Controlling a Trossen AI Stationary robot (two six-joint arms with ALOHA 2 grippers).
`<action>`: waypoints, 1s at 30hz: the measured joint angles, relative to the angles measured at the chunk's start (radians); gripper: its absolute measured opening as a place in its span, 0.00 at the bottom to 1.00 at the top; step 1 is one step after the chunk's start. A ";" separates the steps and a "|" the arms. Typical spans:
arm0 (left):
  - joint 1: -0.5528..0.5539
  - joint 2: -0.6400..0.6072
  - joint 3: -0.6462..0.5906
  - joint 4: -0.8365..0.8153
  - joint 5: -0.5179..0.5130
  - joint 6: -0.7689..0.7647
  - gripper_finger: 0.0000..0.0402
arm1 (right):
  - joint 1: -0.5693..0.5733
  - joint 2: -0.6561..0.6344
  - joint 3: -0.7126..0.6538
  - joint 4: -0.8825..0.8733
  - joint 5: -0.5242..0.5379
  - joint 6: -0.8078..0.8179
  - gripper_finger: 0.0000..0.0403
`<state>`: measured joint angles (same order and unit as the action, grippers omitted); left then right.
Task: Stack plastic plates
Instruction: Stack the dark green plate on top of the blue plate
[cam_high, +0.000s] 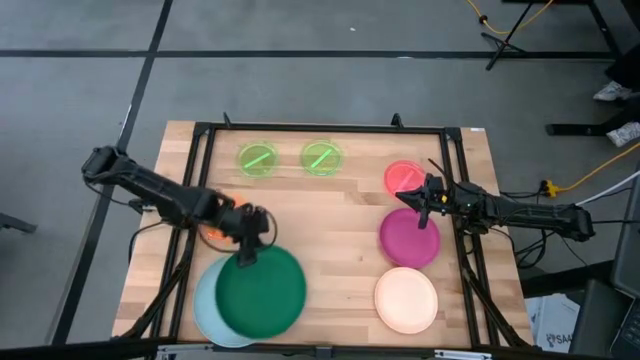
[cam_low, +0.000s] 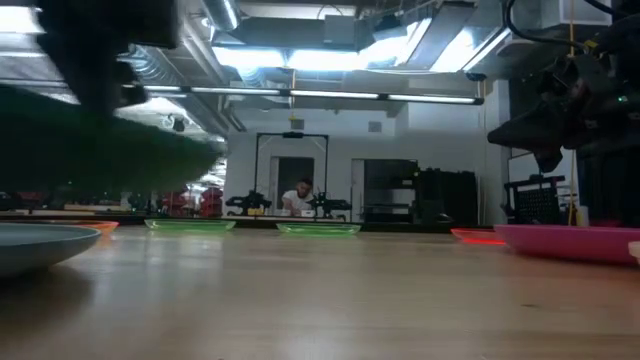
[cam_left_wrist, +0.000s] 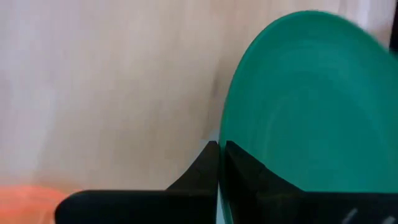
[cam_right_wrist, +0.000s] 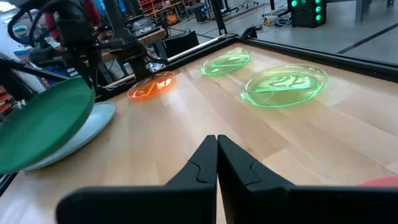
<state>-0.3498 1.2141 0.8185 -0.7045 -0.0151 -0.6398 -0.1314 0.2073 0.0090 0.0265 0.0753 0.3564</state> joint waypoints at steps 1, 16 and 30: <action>-0.035 0.000 0.000 -0.020 -0.007 -0.024 0.02 | 0.000 0.000 0.000 0.000 0.000 -0.005 0.00; -0.335 0.000 -0.105 -0.110 -0.141 -0.295 0.02 | 0.000 0.000 0.000 -0.002 0.001 -0.028 0.00; -0.345 0.001 -0.229 -0.007 -0.183 -0.327 0.07 | 0.000 0.000 0.000 0.002 0.019 -0.028 0.00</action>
<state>-0.6949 1.2152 0.5892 -0.7116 -0.1977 -0.9672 -0.1314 0.2073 0.0090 0.0281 0.0946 0.3286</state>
